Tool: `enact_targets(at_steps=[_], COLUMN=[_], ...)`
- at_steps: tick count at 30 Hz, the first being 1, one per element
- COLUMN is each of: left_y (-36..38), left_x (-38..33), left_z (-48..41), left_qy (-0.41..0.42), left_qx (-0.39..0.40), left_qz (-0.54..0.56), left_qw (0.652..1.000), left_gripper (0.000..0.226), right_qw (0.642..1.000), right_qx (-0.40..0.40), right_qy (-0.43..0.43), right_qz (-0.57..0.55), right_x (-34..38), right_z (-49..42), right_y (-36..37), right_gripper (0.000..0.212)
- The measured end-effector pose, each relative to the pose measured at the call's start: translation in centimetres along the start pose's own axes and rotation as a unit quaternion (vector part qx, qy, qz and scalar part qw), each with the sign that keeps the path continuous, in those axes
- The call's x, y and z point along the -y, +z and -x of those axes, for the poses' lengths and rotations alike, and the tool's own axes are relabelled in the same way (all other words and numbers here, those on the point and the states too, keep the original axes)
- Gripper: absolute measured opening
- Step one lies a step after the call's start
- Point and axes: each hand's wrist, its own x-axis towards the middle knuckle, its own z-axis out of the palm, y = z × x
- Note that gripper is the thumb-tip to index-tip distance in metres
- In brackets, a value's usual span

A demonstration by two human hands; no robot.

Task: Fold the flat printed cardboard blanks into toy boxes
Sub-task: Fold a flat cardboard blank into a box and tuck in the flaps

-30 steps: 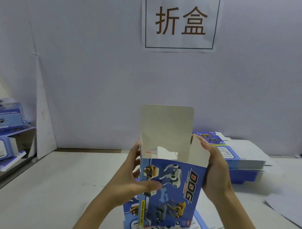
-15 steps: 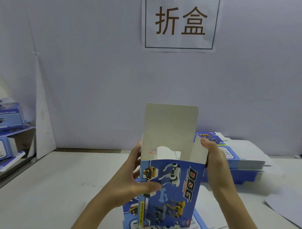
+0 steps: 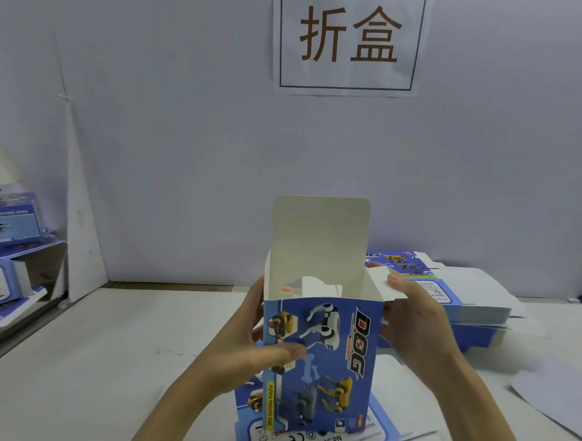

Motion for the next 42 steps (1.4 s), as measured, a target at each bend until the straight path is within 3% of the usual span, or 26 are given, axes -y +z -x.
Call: enact_targets(at_steps=[3,6,13,16,19,21,23,25,27,29,33,42], left_y=[0.0,0.2,0.6,0.6,0.3,0.0,-0.3,-0.1,0.3,0.7,0.3,-2.1], left_x=[0.0,0.1,0.0,0.0,-0.1,-0.4,-0.9,-1.6,-2.2,-2.9,-3.1,-3.6], left_z=[0.0,0.1,0.2,0.2,0.2,0.3,0.6,0.9,1.1,1.3,1.1,0.9], left_qy=[0.003,0.005,0.003,0.005,0.015,0.016,0.033,0.068,0.124,0.203,0.286,0.351], left_qx=[-0.002,-0.006,-0.016,-0.028,-0.026,-0.026,-0.030,-0.055,-0.089,-0.119,-0.140,-0.202], left_qz=[0.000,-0.002,-0.012,-0.016,-0.033,-0.046,-0.071,-0.079,-0.087,-0.158,-0.290,-0.385], left_qw=[1.000,1.000,1.000,0.999,0.999,0.998,0.996,0.993,0.984,0.959,0.903,0.829], left_gripper=[0.088,0.086,0.092,0.096,0.100,0.109,0.115,0.103,0.072,0.056,0.055,0.076], right_qw=[0.997,0.989,0.973,0.977,0.983,0.958,0.937,0.920,0.906,0.904,0.917,0.913], right_qx=[0.052,0.115,0.101,0.099,-0.017,-0.074,-0.063,-0.039,-0.006,0.022,0.006,0.016], right_qy=[0.040,0.092,0.159,0.095,-0.102,-0.231,-0.289,-0.312,-0.314,-0.294,-0.272,-0.275], right_qz=[-0.048,-0.019,0.134,0.164,0.152,0.153,0.186,0.233,0.284,0.310,0.293,0.300], right_x=[-0.5,-1.2,-2.1,-1.2,0.2,1.5,2.5,3.0,2.9,2.4,2.0,1.8], right_z=[0.2,0.6,0.2,0.4,0.4,0.6,1.1,1.5,1.7,1.7,1.4,0.9], right_y=[-0.1,0.0,-0.6,-1.1,-2.2,-2.7,-2.6,-2.2,-1.5,-0.9,-1.1,-1.5], right_gripper=[0.063,0.076,0.108,0.098,0.054,0.025,0.031,0.043,0.045,0.044,0.055,0.052])
